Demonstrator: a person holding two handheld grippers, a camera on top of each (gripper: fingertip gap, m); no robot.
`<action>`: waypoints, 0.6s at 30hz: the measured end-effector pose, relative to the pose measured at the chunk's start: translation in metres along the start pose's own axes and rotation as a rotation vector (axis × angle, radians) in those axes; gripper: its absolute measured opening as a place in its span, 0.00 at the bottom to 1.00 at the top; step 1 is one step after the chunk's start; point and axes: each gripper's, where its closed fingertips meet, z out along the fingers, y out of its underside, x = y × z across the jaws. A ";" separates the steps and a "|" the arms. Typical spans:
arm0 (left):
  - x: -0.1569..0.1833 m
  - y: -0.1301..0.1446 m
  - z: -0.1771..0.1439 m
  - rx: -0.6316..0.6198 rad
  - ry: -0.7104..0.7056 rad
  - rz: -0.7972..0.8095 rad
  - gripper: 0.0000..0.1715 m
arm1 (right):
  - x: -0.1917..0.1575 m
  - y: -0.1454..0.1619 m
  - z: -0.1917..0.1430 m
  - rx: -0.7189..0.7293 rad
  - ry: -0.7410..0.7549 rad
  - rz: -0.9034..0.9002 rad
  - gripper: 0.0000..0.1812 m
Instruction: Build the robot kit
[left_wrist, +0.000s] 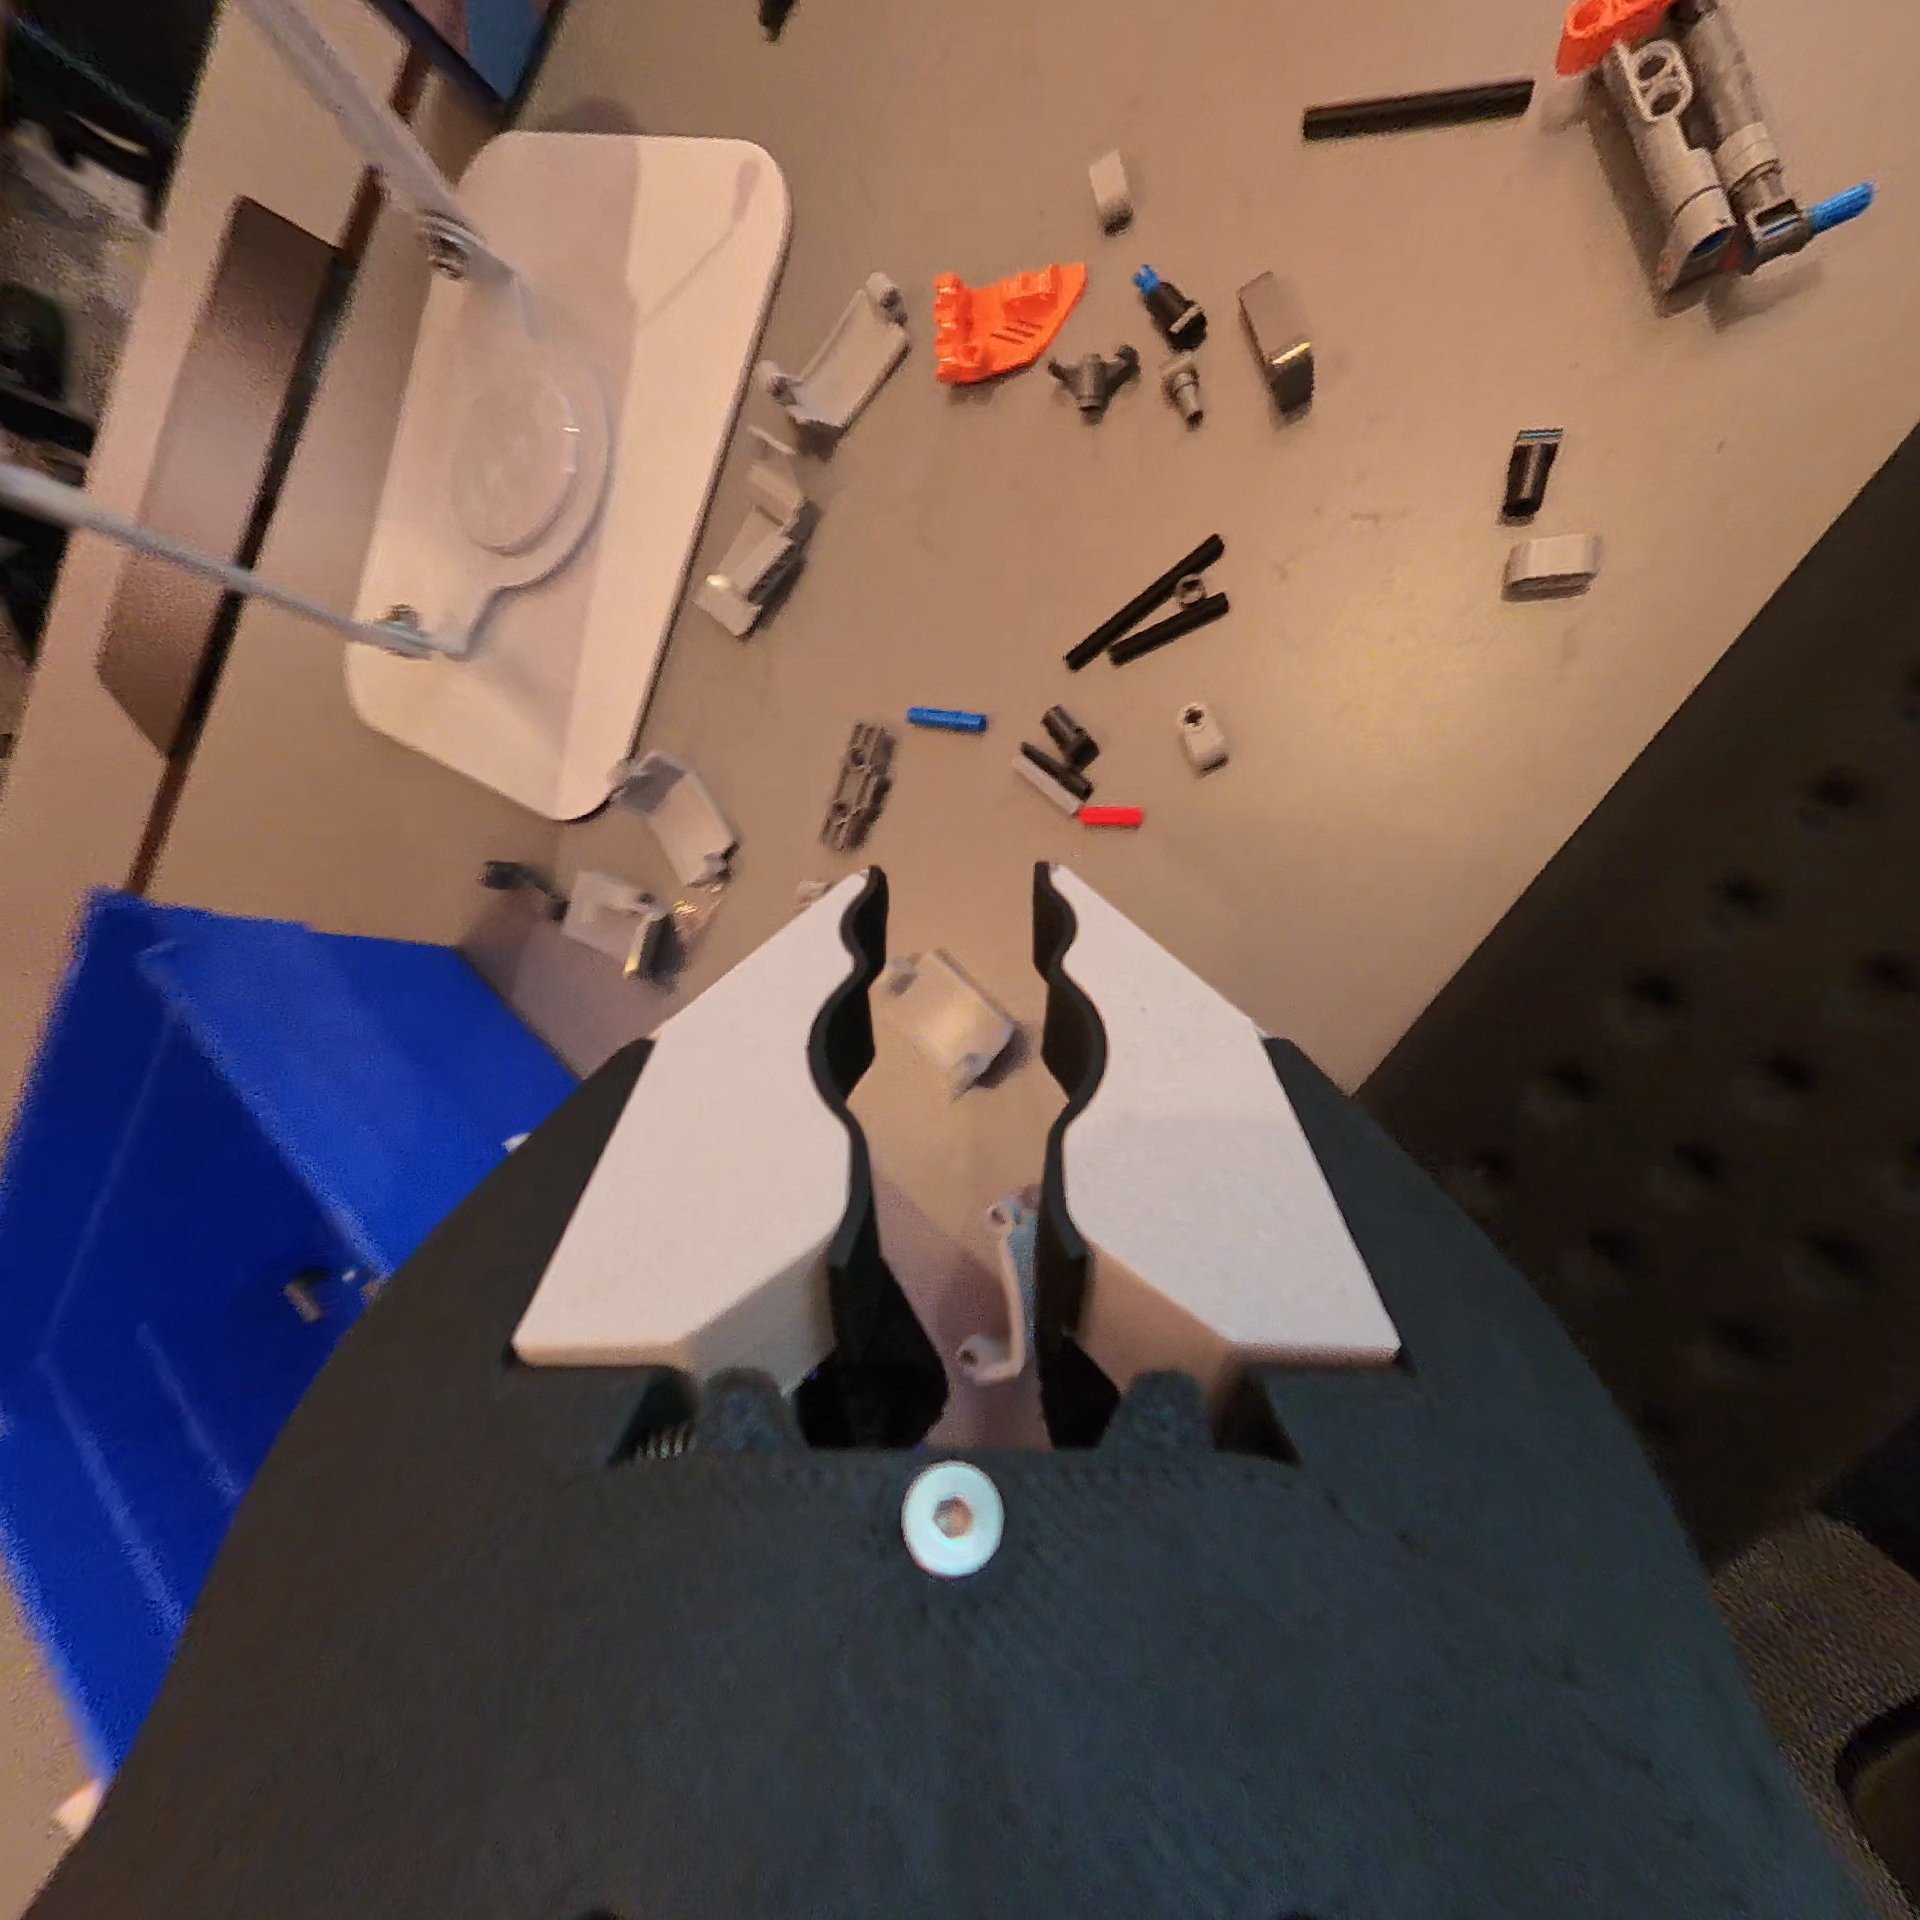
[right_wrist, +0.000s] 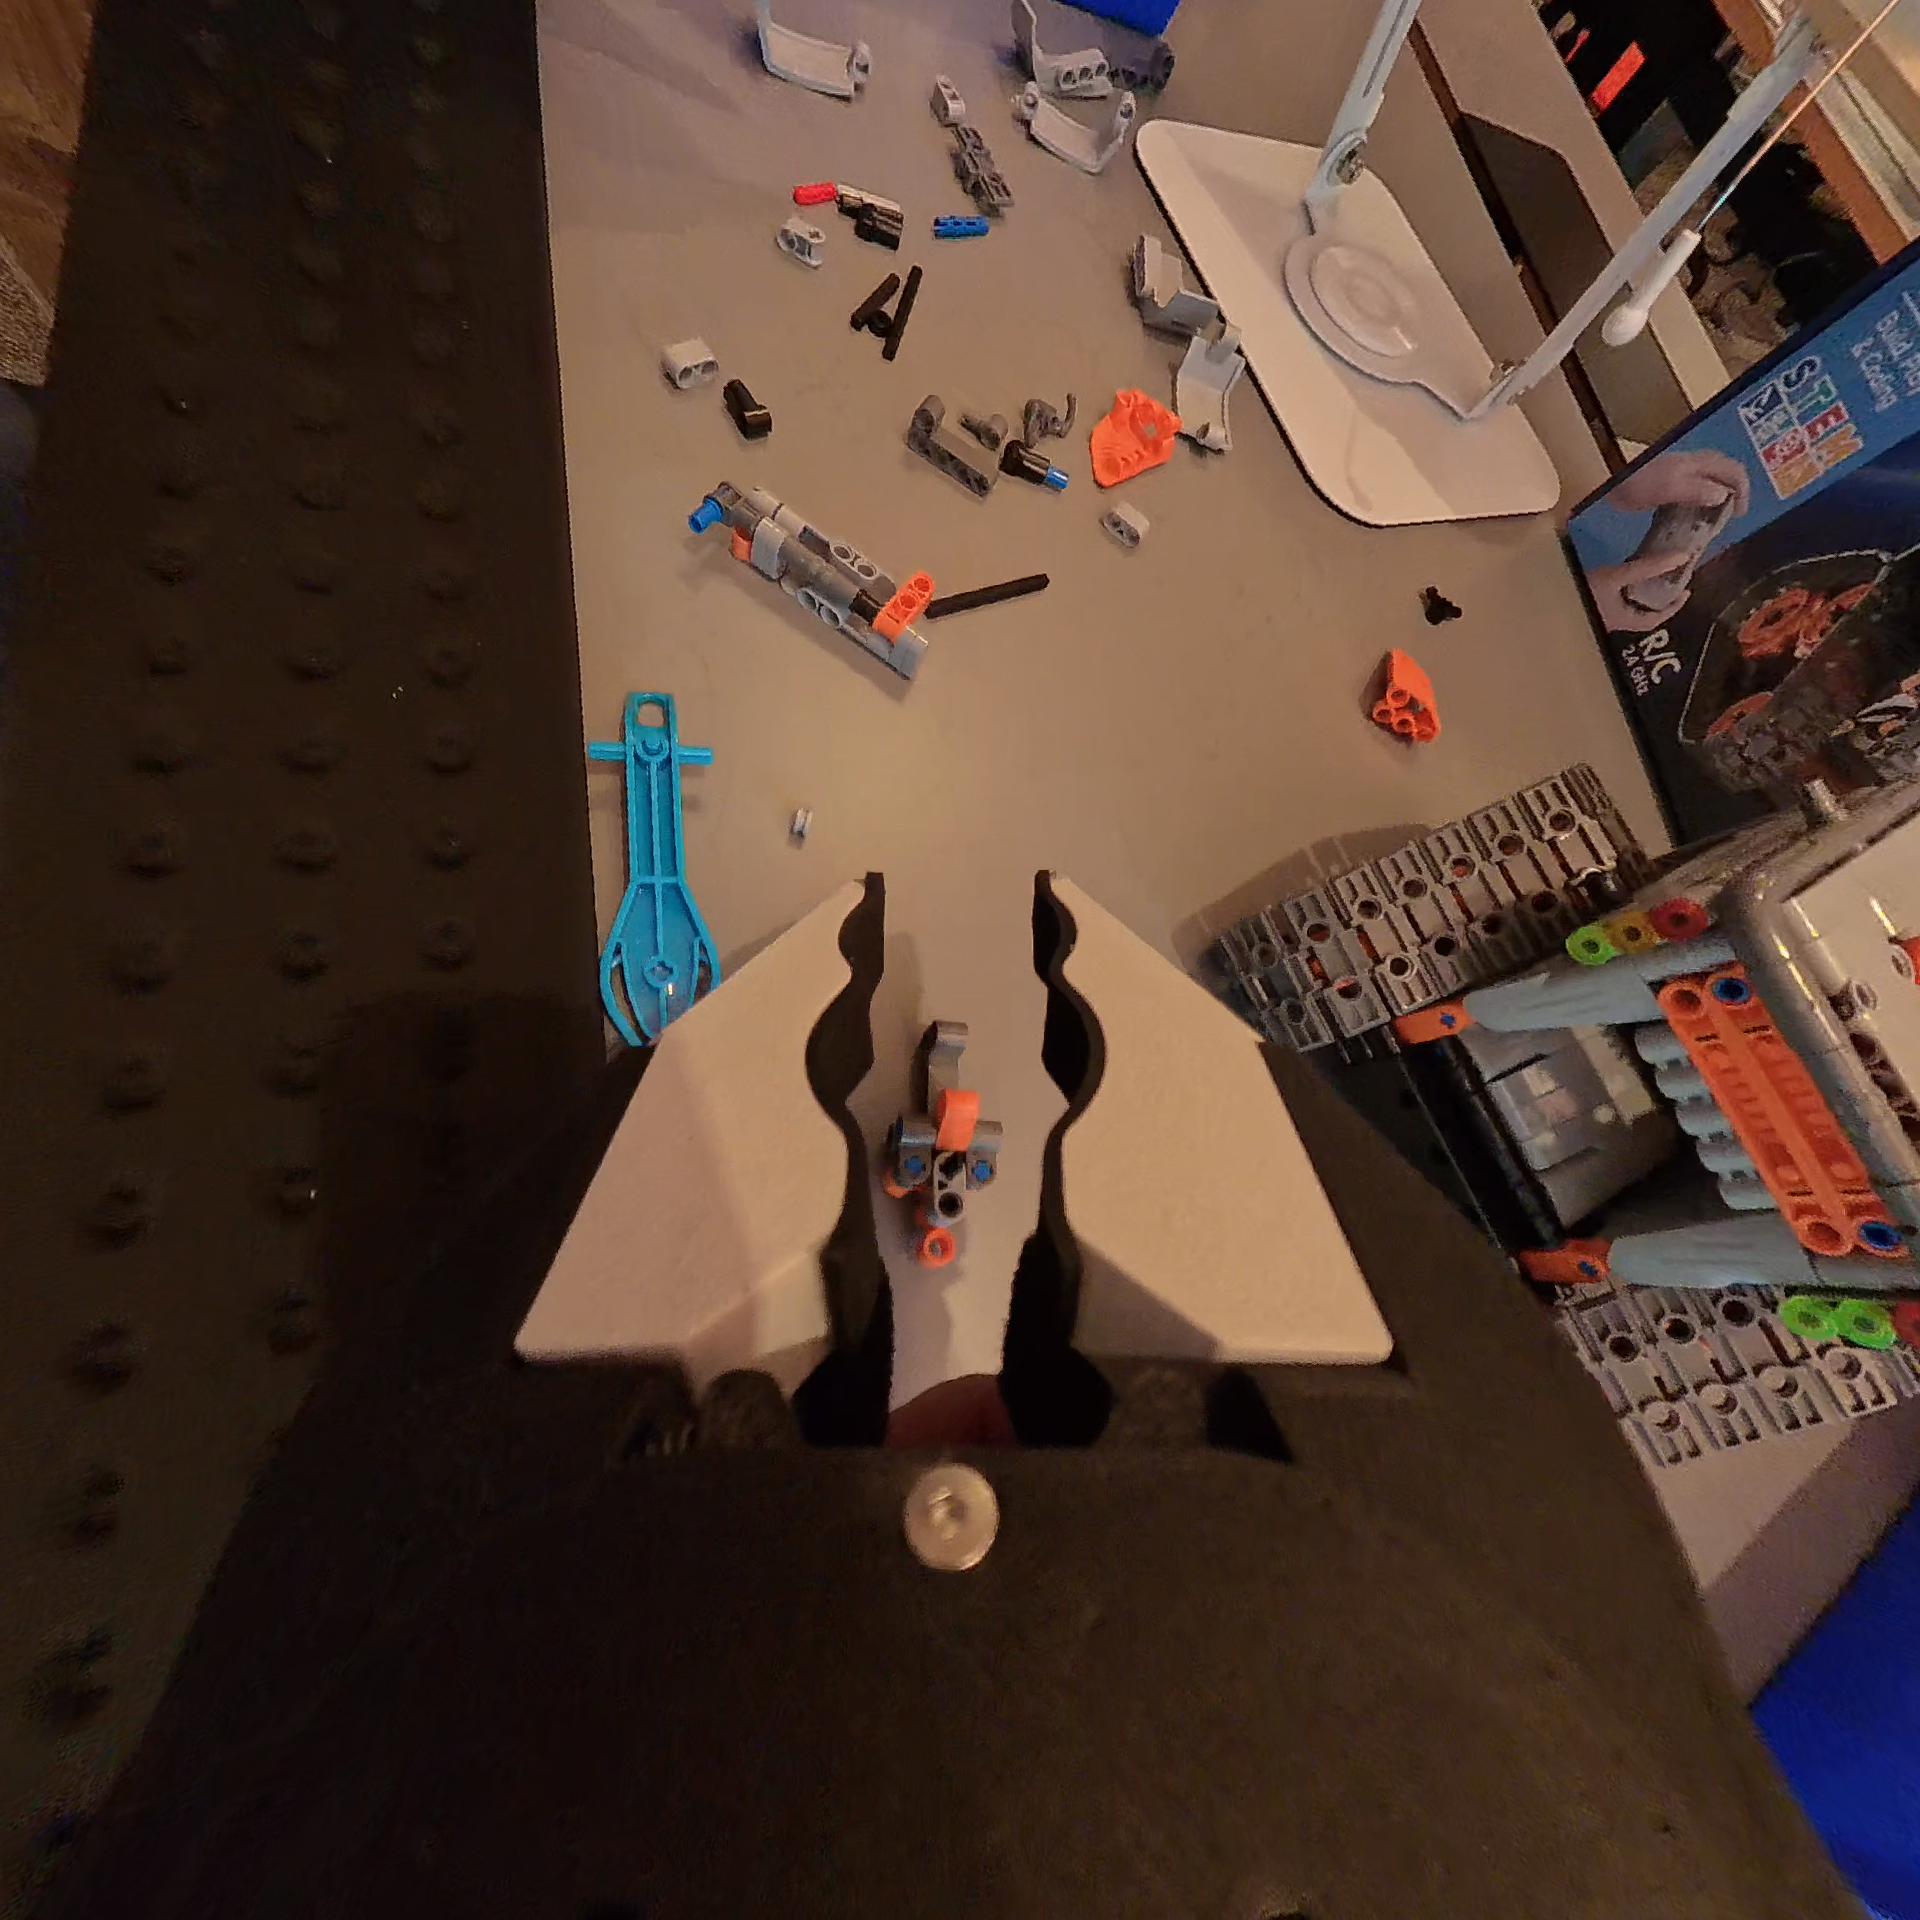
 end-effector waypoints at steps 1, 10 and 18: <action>-0.007 0.000 -0.010 0.013 -0.020 -0.002 0.15 | -0.001 -0.002 0.000 -0.003 0.000 -0.001 0.15; -0.115 0.027 -0.105 0.072 -0.348 -0.077 0.15 | -0.008 -0.044 0.017 0.037 0.018 -0.016 0.15; -0.204 0.088 -0.135 0.037 -0.464 -0.250 0.15 | -0.010 -0.076 0.060 0.083 -0.018 0.005 0.14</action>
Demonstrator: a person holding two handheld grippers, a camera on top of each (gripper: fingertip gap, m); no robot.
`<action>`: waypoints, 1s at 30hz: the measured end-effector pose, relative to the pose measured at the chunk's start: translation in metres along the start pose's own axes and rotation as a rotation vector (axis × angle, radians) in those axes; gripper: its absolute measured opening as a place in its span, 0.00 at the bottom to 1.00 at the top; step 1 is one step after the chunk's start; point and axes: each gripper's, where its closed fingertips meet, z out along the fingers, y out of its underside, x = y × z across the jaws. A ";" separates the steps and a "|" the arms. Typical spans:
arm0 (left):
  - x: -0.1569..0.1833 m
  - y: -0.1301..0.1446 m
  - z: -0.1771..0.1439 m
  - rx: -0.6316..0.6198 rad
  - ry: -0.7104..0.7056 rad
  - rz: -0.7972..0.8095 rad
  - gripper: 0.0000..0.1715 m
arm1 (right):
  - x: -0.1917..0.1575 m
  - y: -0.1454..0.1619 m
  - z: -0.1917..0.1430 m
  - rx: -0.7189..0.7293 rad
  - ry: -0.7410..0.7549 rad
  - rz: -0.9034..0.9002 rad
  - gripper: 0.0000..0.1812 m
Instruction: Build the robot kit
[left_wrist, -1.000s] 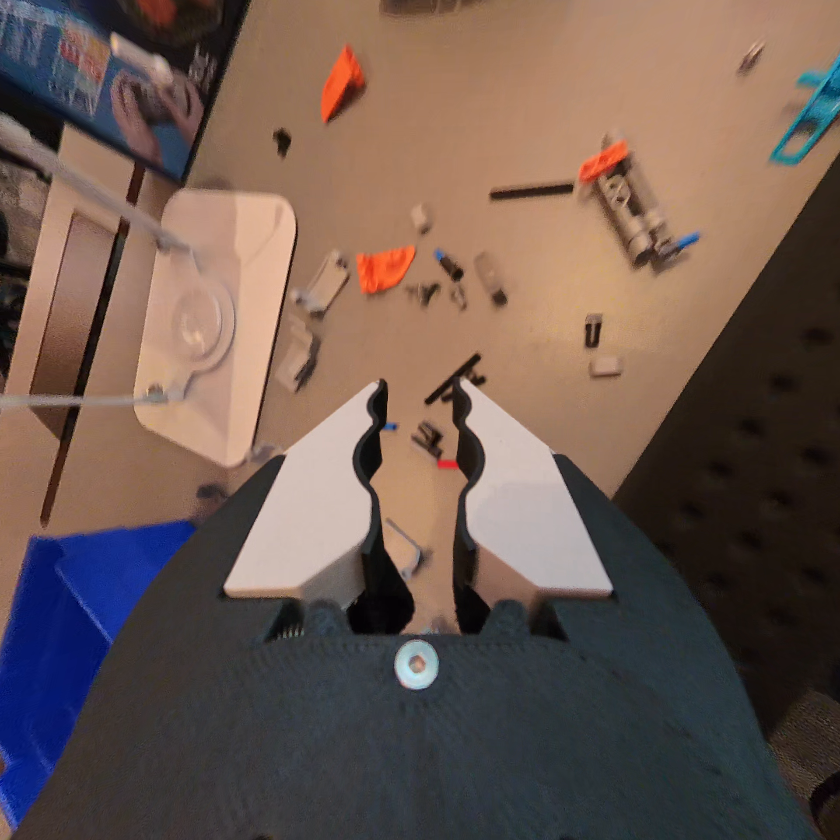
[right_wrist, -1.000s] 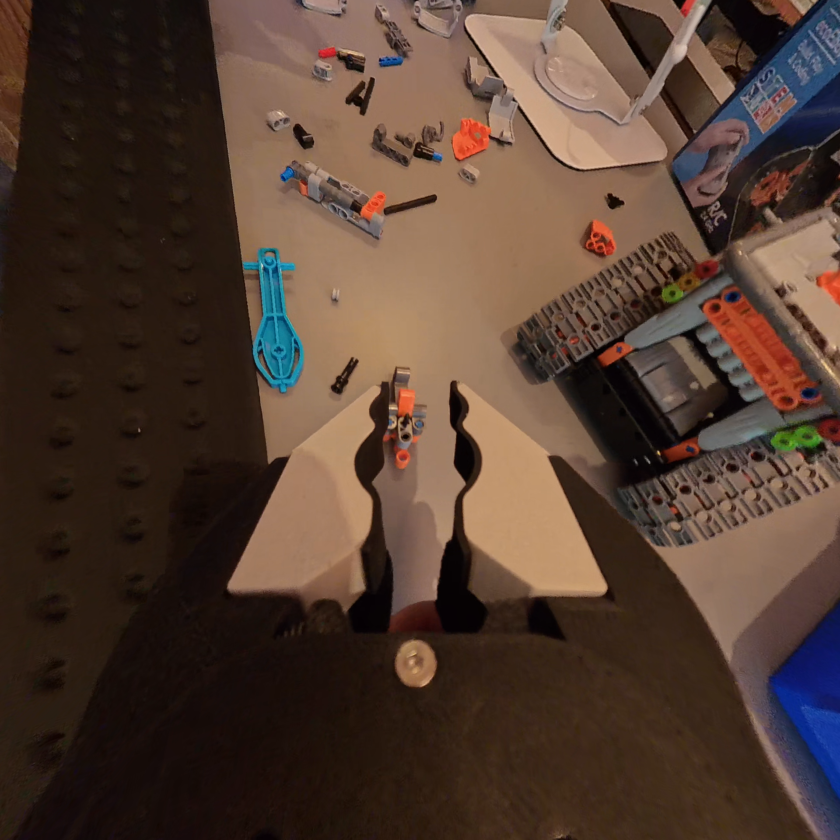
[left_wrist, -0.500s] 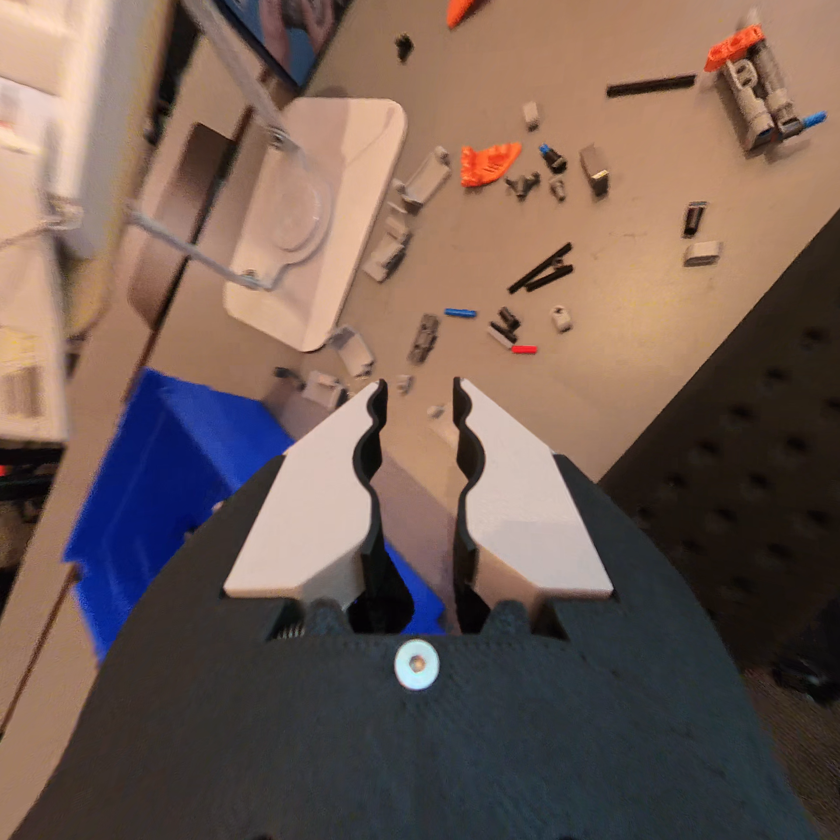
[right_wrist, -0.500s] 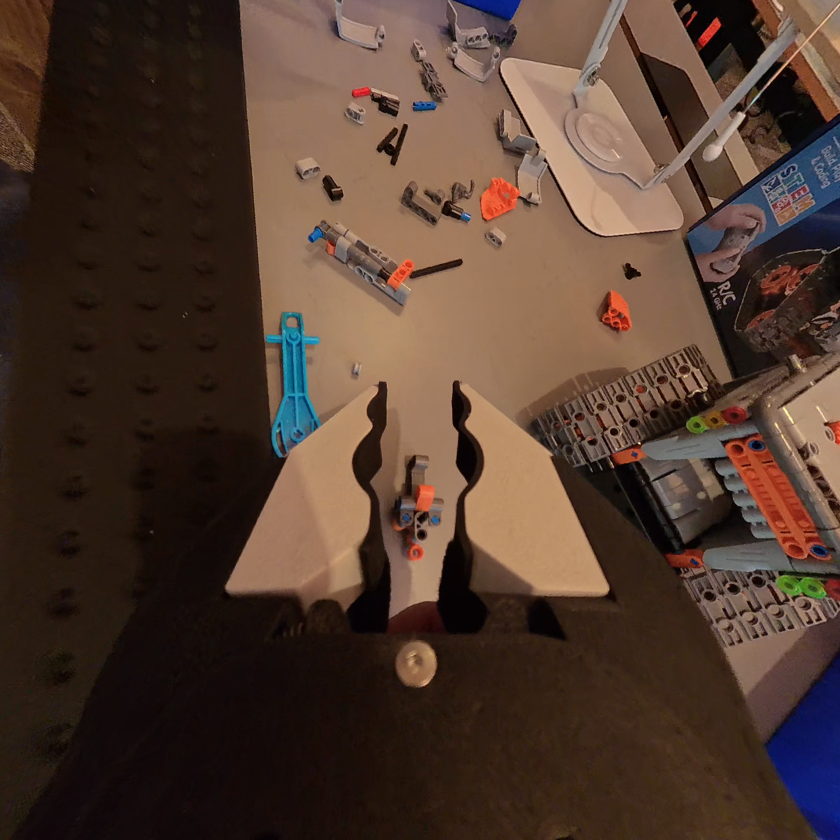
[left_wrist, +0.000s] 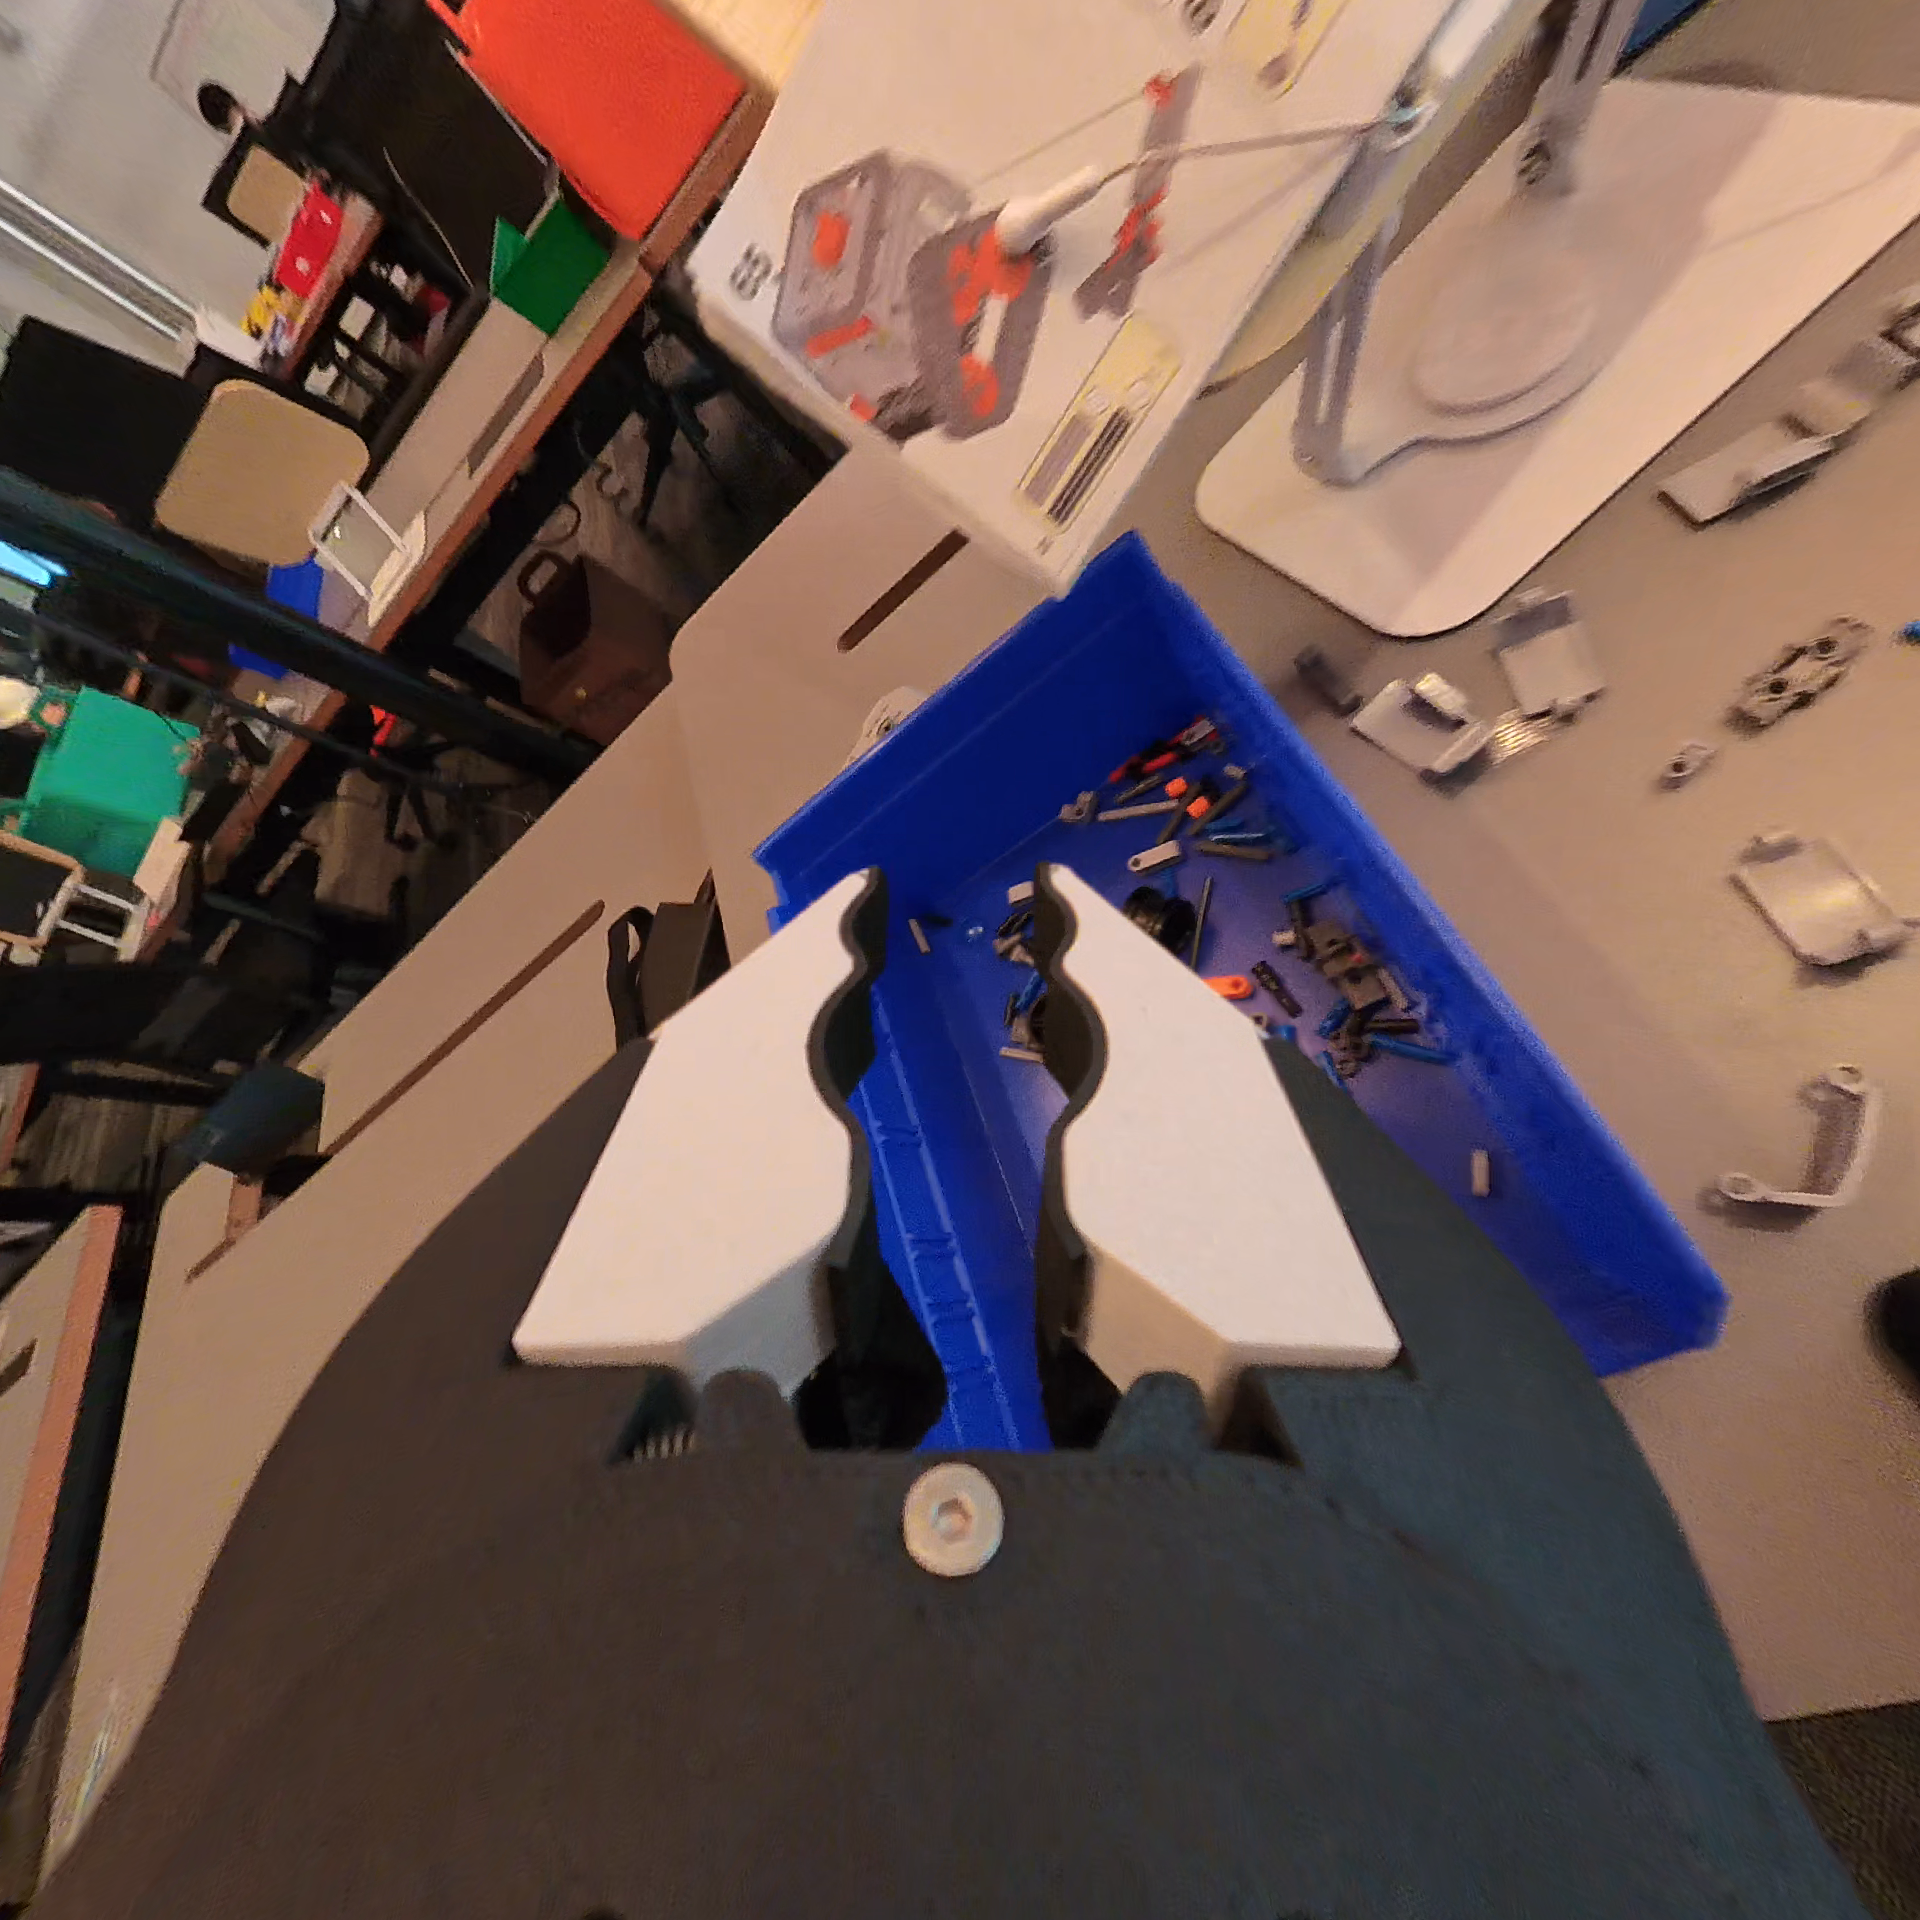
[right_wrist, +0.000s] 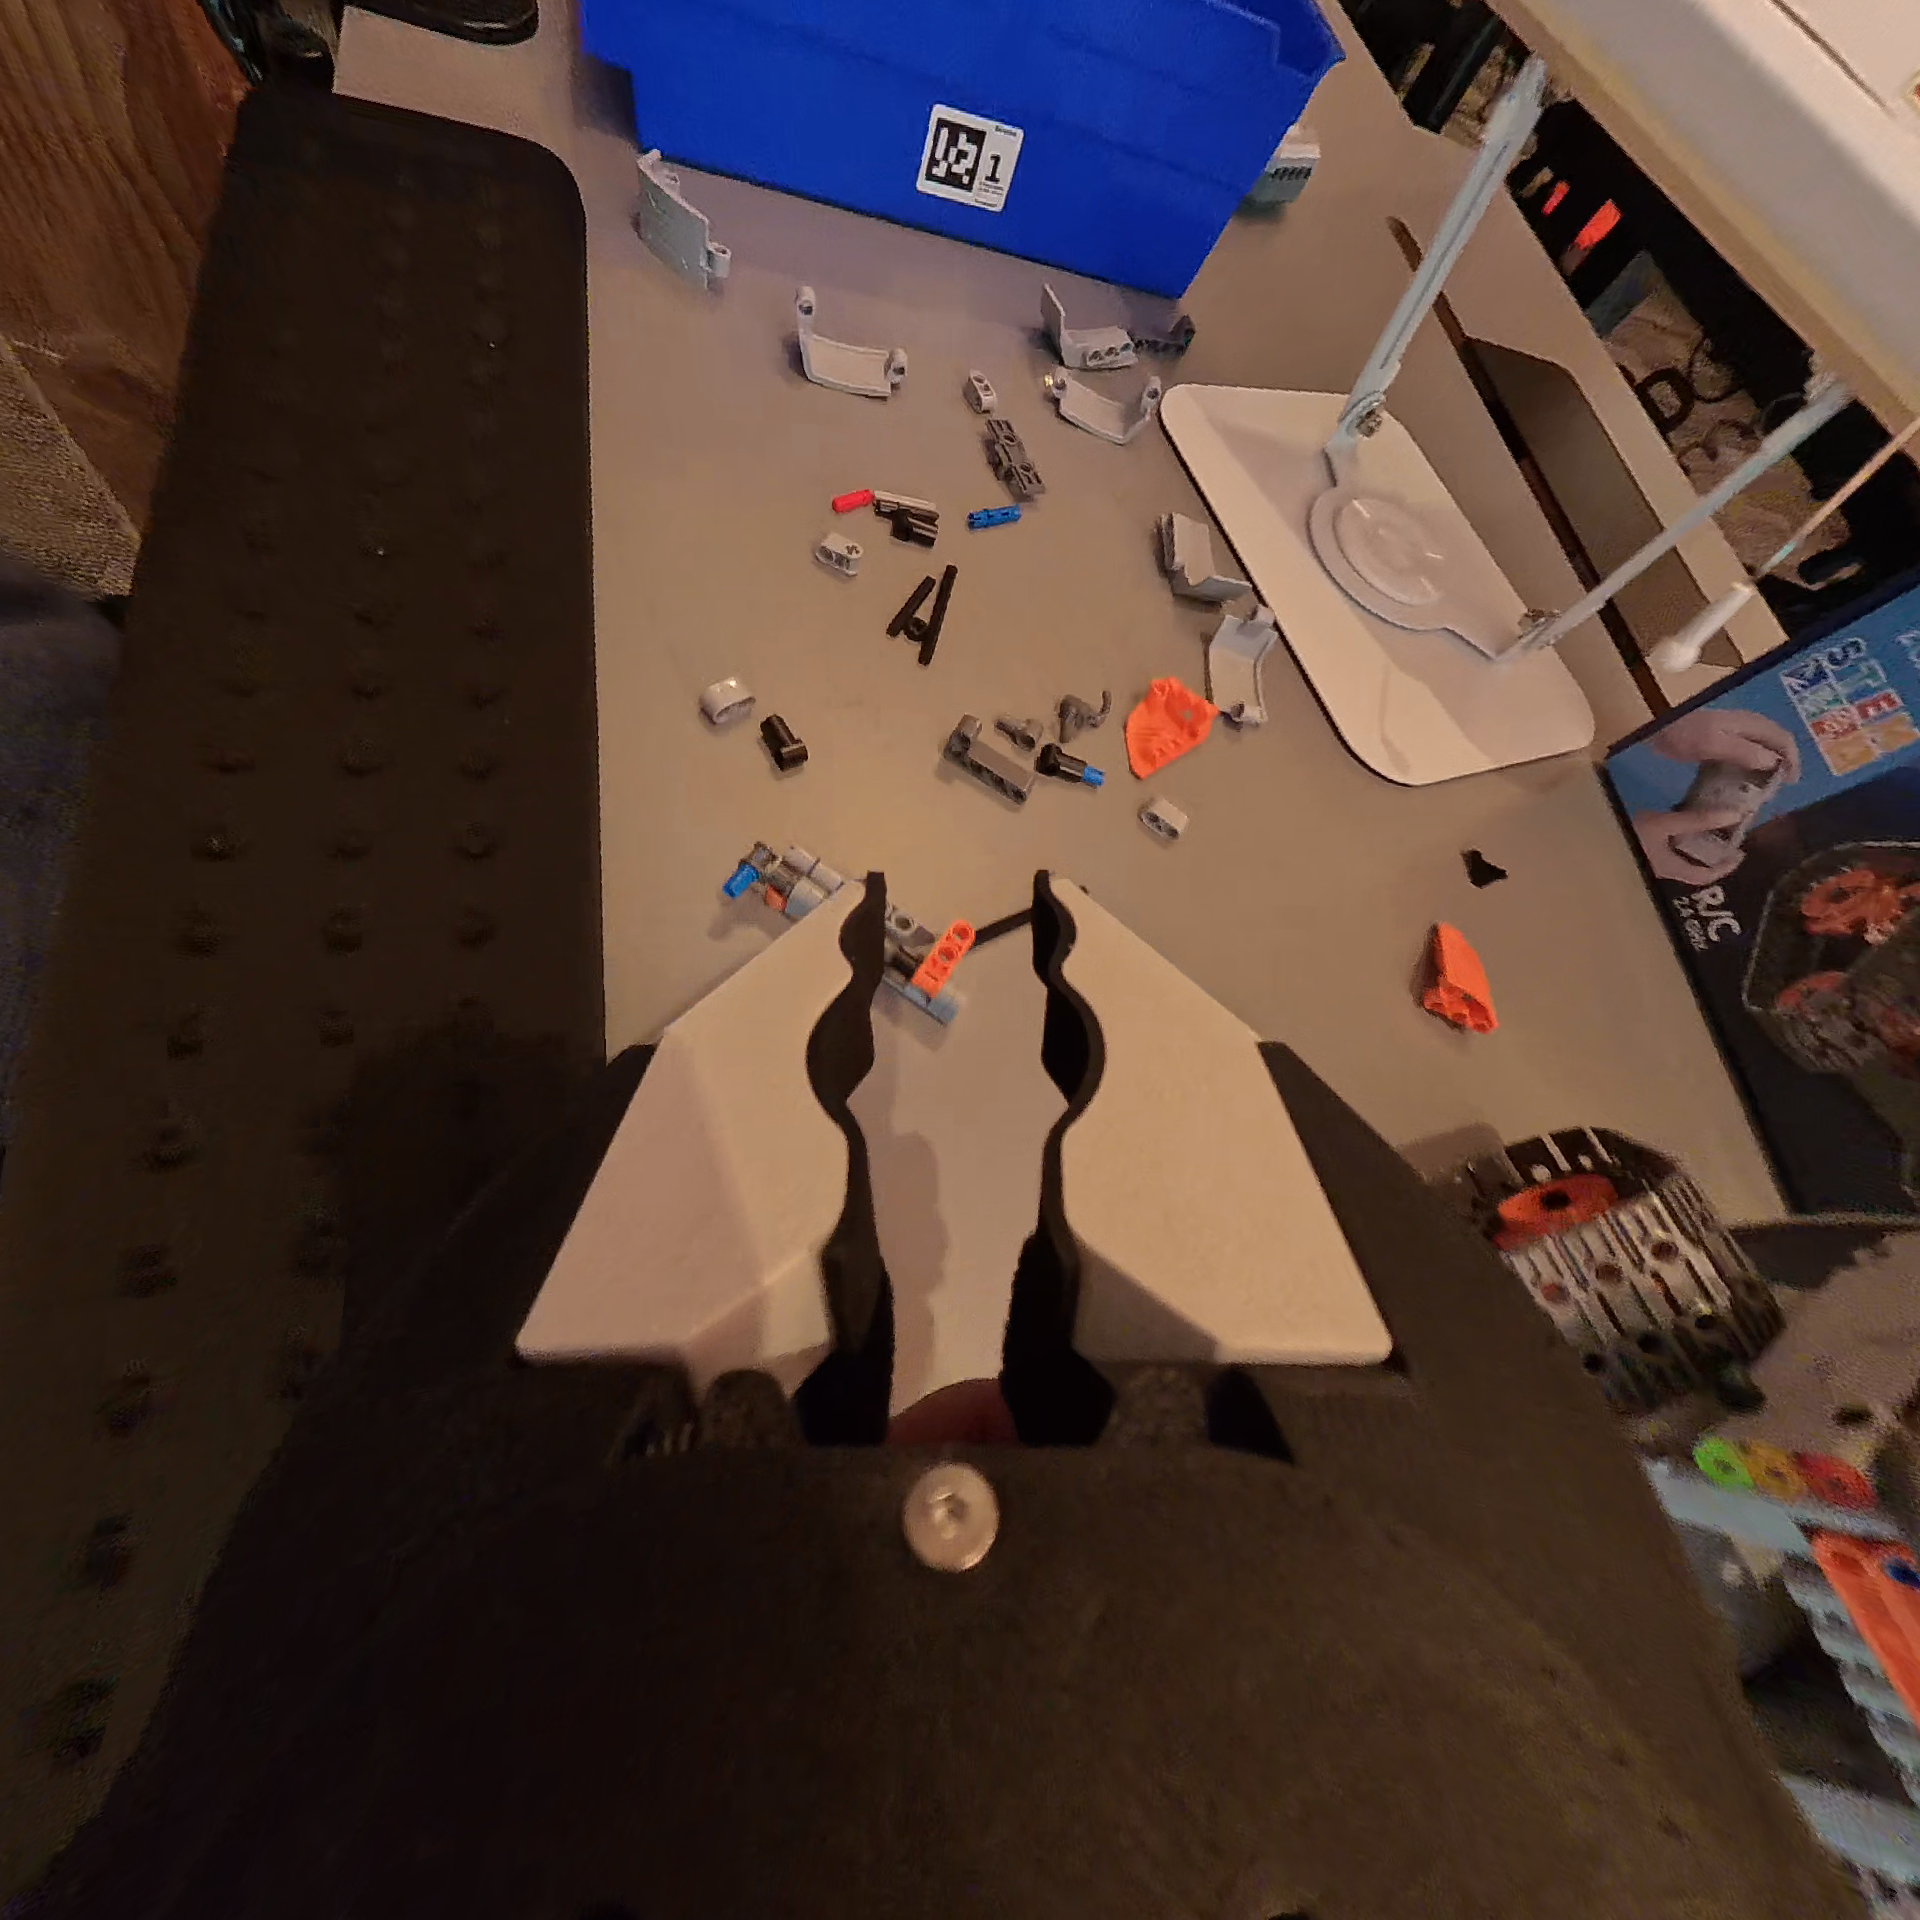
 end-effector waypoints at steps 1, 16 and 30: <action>-0.003 0.004 0.006 -0.009 0.019 -0.013 0.15 | 0.000 -0.003 0.004 0.003 -0.001 -0.004 0.14; 0.070 0.077 0.107 -0.305 0.606 0.232 0.13 | 0.007 -0.021 0.058 -0.015 -0.022 0.007 0.12; 0.115 0.115 0.074 -0.412 1.003 0.286 0.10 | 0.023 -0.029 0.085 -0.003 -0.011 0.015 0.11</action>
